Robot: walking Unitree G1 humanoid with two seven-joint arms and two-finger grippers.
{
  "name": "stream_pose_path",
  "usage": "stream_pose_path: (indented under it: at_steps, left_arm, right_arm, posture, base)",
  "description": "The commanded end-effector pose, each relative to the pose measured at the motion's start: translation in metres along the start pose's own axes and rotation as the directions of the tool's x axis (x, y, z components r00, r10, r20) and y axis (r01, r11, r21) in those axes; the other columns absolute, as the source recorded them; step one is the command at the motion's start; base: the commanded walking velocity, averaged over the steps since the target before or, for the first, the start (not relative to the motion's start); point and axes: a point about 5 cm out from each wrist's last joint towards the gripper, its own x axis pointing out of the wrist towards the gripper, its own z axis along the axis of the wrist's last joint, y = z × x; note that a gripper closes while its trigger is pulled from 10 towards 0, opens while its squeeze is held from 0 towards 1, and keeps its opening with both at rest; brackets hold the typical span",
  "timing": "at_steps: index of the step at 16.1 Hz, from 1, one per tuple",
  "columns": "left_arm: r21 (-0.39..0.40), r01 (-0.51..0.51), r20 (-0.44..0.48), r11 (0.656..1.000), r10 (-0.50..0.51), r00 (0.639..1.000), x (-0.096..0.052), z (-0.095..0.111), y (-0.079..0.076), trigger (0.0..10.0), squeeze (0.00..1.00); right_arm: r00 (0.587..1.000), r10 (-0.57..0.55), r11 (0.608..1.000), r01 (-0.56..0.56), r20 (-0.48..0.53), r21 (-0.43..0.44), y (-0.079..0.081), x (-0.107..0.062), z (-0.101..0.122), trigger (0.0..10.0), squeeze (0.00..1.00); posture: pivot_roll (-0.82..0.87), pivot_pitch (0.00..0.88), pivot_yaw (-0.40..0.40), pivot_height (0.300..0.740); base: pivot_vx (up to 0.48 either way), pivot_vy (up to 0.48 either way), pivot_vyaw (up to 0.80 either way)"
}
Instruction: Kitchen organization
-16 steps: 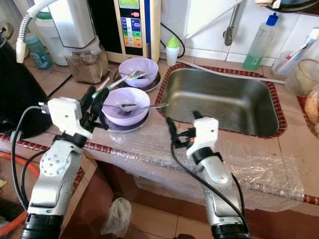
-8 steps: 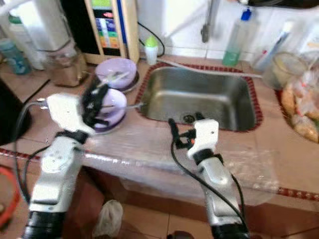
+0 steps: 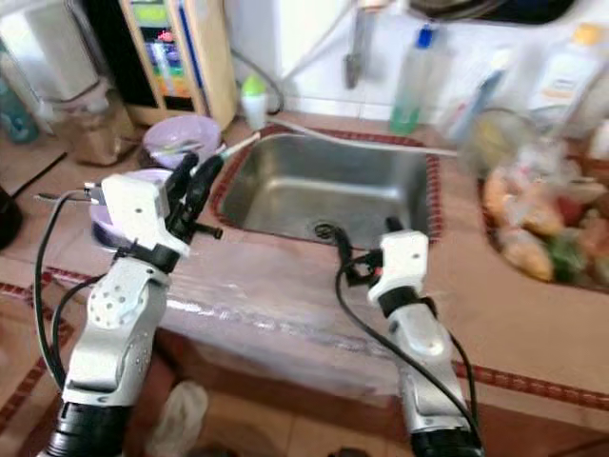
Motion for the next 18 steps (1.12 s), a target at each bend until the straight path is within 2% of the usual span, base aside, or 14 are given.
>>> stream_pose_path:
  at_steps: [1,3,4,6,8,10,11,13,14,17,18]
  left_arm:
    - [0.026,-0.022,-0.006,0.999,0.023,1.0,-0.002,0.001,0.008,6.2,0.0]
    - [0.083,0.063,0.014,0.995,-0.064,0.998,-0.001,0.003,-0.002,9.7,0.0]
    - [0.124,0.116,0.026,0.985,-0.12,0.992,-0.002,0.003,-0.008,10.0,0.0]
    - [0.169,0.191,0.03,0.967,-0.199,0.98,-0.002,0.001,-0.016,10.0,0.0]
    - [0.199,0.279,0.013,0.939,-0.288,0.958,-0.003,-0.006,-0.024,10.0,0.0]
    - [0.23,0.318,0.004,0.92,-0.328,0.945,-0.004,-0.012,-0.028,10.0,0.0]
    - [0.237,0.332,-0.006,0.913,-0.34,0.94,-0.006,-0.017,-0.029,10.0,0.0]
    - [0.238,0.353,-0.013,0.905,-0.36,0.933,-0.007,-0.021,-0.032,10.0,0.0]
    - [0.236,0.37,-0.013,0.899,-0.378,0.926,-0.008,-0.023,-0.035,10.0,0.0]
    - [0.236,0.407,-0.011,0.883,-0.416,0.909,-0.012,-0.027,-0.041,10.0,0.0]
    - [0.232,0.419,-0.01,0.878,-0.428,0.904,-0.013,-0.027,-0.043,10.0,0.0]
  right_arm:
    - [0.999,0.031,0.999,-0.031,0.019,0.012,0.009,0.004,0.004,10.0,0.0]
    - [1.0,0.017,0.998,-0.018,0.012,0.067,0.008,0.005,0.005,10.0,0.0]
    - [1.0,0.019,0.991,-0.021,0.012,0.129,0.007,0.008,0.007,10.0,0.0]
    - [0.999,0.03,0.974,-0.035,0.028,0.226,0.008,0.015,0.015,10.0,0.0]
    - [0.997,0.04,0.944,-0.06,0.068,0.325,0.009,0.024,0.029,10.0,0.0]
    - [0.996,0.023,0.903,-0.057,0.083,0.426,0.006,0.029,0.036,10.0,0.0]
    - [0.996,0.03,0.845,-0.071,0.085,0.529,0.006,0.034,0.041,10.0,0.0]
    - [0.993,0.079,0.759,-0.12,0.093,0.64,0.011,0.036,0.045,10.0,0.0]
    - [0.984,0.147,0.67,-0.177,0.104,0.721,0.02,0.036,0.048,10.0,0.0]
    - [0.963,0.25,0.537,-0.227,0.104,0.813,0.036,0.038,0.05,10.0,0.0]
    - [0.958,0.268,0.505,-0.233,0.105,0.831,0.041,0.04,0.05,10.0,0.0]
  posture:
    - [-0.04,0.0,0.039,0.74]
    - [-0.04,0.0,0.038,0.74]
    - [-0.04,0.0,0.037,0.74]
    - [-0.04,0.0,0.035,0.74]
    - [-0.04,0.0,0.034,0.74]
    - [-0.05,0.001,0.037,0.74]
    - [-0.05,0.001,0.038,0.74]
    - [-0.05,0.003,0.039,0.74]
    - [-0.05,0.005,0.04,0.74]
    - [-0.05,0.01,0.041,0.74]
    - [-0.05,0.01,0.041,0.74]
  base:
    - [0.0,0.0,0.0]
    - [0.0,0.0,0.0]
    - [0.0,0.0,0.0]
    - [0.0,0.0,0.0]
    - [0.0,0.0,0.0]
    - [0.0,0.0,0.0]
    - [0.0,0.0,0.0]
    - [0.0,0.0,0.0]
    - [0.0,0.0,0.0]
    - [0.0,0.0,0.0]
    - [0.0,0.0,0.0]
